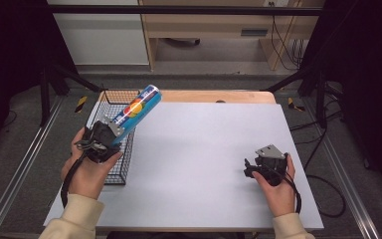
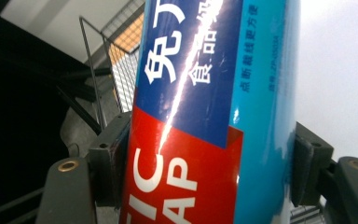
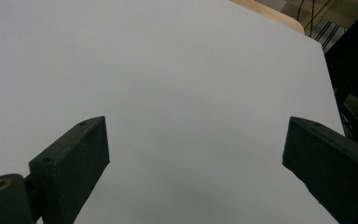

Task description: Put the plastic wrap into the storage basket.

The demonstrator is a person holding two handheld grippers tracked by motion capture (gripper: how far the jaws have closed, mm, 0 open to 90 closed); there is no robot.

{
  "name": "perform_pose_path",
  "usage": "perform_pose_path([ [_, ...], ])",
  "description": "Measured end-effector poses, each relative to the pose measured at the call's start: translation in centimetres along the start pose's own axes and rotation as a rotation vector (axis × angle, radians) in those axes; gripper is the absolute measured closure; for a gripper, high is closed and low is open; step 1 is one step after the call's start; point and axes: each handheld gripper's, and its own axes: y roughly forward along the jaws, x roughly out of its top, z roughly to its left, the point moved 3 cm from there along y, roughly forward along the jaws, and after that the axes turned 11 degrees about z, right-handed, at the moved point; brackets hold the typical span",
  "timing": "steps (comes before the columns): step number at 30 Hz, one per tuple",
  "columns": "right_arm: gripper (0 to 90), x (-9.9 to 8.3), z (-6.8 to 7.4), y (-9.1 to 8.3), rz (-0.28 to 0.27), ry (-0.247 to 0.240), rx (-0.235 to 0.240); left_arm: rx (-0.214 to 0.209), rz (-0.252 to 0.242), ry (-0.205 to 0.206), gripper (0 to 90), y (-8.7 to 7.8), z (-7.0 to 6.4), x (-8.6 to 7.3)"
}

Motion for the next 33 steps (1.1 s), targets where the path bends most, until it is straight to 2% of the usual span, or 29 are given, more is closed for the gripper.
perform_pose_path([
  [5,7.7,0.0,-0.1,0.0,-0.005,0.009,0.000,-0.007,0.035,-0.033,30.0,0.7,0.7,-1.4],
  [8,8.1,0.0,-0.1,0.1,0.000,0.024,0.013,-0.019,0.078,-0.050,30.1,0.8,1.2,-2.5],
  [11,8.3,0.1,-0.1,-0.1,-0.012,0.019,0.012,-0.021,0.104,-0.066,30.3,0.9,1.6,-3.0],
  [15,8.8,0.2,-0.1,-0.2,-0.022,0.015,0.020,-0.030,0.122,-0.088,30.4,1.2,1.8,-3.2],
  [28,9.2,0.1,0.0,-0.1,-0.014,0.015,0.035,-0.072,0.209,-0.143,30.7,3.8,2.6,-2.9],
  [33,10.4,0.3,0.0,-0.3,-0.042,0.015,0.036,-0.085,0.239,-0.151,30.7,4.4,2.7,-2.9],
])
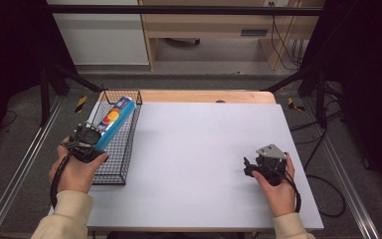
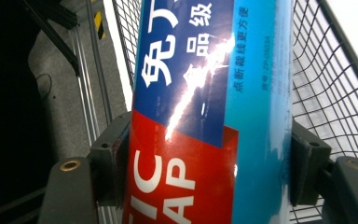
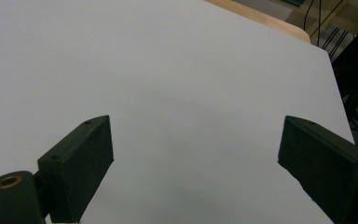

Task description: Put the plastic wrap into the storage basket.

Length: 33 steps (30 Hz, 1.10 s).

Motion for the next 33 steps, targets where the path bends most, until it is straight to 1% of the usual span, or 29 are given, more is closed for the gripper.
perform_pose_path([
  [2,10.4,0.0,0.0,0.0,0.000,0.002,0.004,-0.004,0.010,-0.004,30.8,0.2,0.0,0.0],
  [6,10.1,-0.1,0.1,0.1,0.004,-0.004,0.005,-0.010,0.026,0.001,30.9,0.5,-0.1,0.1],
  [8,9.7,0.0,0.1,0.1,0.003,-0.006,0.004,-0.011,0.030,-0.005,30.9,0.7,-0.2,0.1],
  [10,9.5,0.0,0.1,0.1,0.003,-0.003,0.006,-0.002,0.037,0.003,30.9,0.8,-0.2,0.1],
  [14,9.4,-0.1,0.1,0.1,0.007,-0.003,0.008,-0.011,0.057,0.004,31.0,1.0,-0.2,0.1],
  [16,9.3,-0.1,0.1,0.1,0.008,-0.002,0.009,-0.011,0.071,0.014,31.0,1.1,-0.1,0.1],
  [19,9.1,-0.1,0.1,0.1,0.010,-0.006,0.011,-0.012,0.078,0.011,31.0,1.3,-0.3,0.2],
  [22,9.1,-0.1,0.2,0.1,0.012,-0.007,0.013,0.004,0.084,0.016,31.1,1.4,-0.2,0.3],
  [26,8.9,-0.1,0.3,0.2,0.013,-0.012,0.019,0.015,0.113,0.026,31.1,1.6,-0.1,0.4],
  [30,8.9,-0.1,0.3,0.2,0.015,-0.013,0.018,0.014,0.135,0.027,31.2,1.9,-0.1,0.4],
  [31,8.9,-0.1,0.3,0.2,0.016,-0.013,0.019,0.012,0.139,0.021,31.3,2.0,-0.1,0.5],
  [33,8.9,-0.2,0.3,0.3,0.021,-0.017,0.020,0.017,0.156,0.027,31.3,2.2,-0.2,0.5],
])
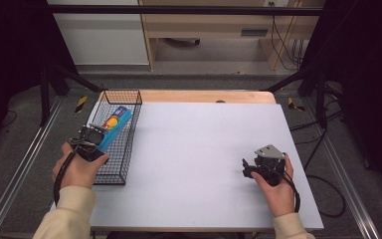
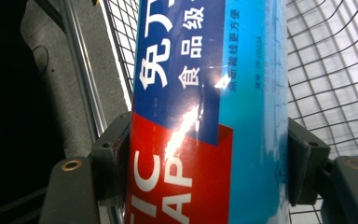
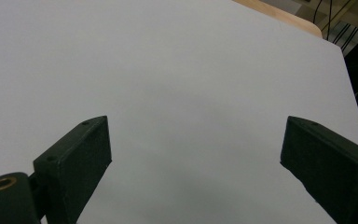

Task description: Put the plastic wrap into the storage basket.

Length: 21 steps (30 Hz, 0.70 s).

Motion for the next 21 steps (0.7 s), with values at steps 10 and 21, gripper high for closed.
perform_pose_path([
  [10,8.6,-0.08,0.23,0.14,0.016,-0.006,0.014,-0.009,0.043,0.023,31.3,0.77,-0.34,0.32],
  [21,8.5,-0.15,0.29,0.33,0.023,-0.021,0.019,0.026,0.097,0.073,31.4,0.96,-0.68,0.81],
])
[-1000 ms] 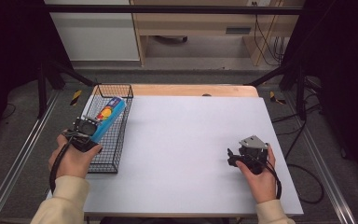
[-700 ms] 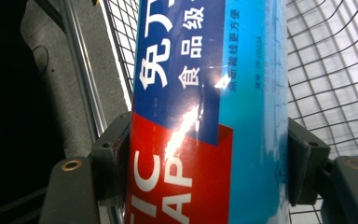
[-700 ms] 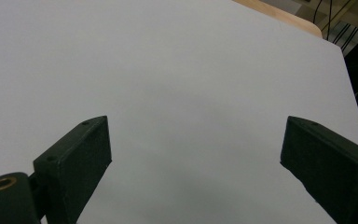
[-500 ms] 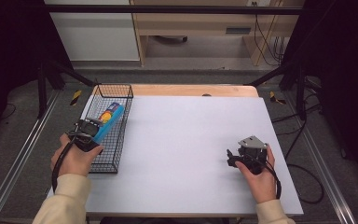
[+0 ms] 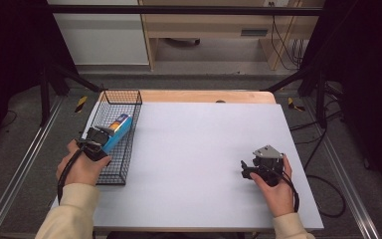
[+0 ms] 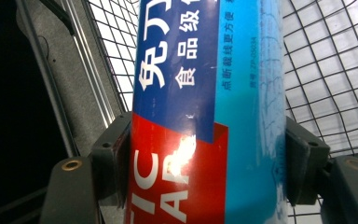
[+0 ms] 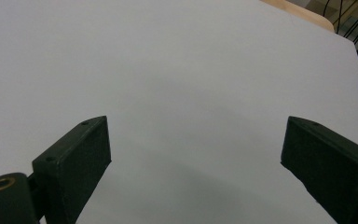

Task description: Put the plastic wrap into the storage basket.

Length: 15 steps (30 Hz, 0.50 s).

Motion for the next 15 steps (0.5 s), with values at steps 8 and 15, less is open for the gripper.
perform_pose_path([
  [8,8.5,0.02,0.34,0.02,0.009,-0.003,0.008,0.042,0.032,0.036,31.4,0.17,-0.38,0.48],
  [15,8.5,-0.05,0.29,0.14,0.013,-0.008,0.011,0.051,0.032,0.043,31.3,0.18,-0.51,0.50],
])
